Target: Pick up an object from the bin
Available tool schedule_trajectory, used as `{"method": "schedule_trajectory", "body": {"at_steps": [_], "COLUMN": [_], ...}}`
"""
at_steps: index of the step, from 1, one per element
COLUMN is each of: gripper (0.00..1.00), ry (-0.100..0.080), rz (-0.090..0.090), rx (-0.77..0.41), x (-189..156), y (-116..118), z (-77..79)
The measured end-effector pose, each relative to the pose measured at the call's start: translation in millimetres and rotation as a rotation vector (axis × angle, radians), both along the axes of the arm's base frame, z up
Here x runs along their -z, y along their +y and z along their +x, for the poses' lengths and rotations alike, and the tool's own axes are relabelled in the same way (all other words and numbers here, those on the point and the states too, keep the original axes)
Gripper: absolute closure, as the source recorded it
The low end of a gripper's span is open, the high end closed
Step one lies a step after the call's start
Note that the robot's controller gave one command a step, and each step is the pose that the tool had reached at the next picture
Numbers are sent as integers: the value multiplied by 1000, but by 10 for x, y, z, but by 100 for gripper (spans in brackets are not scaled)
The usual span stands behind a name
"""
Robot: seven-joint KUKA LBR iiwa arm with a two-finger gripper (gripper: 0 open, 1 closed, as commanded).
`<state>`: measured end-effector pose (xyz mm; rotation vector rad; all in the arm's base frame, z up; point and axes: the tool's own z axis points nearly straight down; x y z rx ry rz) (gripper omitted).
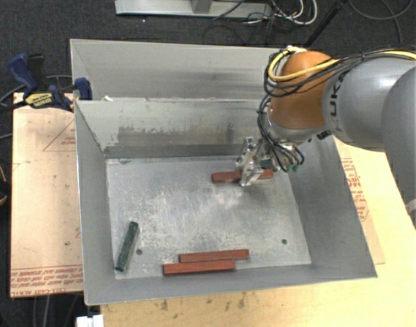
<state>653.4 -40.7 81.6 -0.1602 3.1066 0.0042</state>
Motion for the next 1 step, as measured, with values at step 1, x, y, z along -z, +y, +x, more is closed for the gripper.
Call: {"method": "schedule_trajectory", "body": {"at_steps": [1], "gripper": [100], "ry": [33], "rz": [-3], "rx": [-13], "x": [-335], "y": [4], "z": [-124]}}
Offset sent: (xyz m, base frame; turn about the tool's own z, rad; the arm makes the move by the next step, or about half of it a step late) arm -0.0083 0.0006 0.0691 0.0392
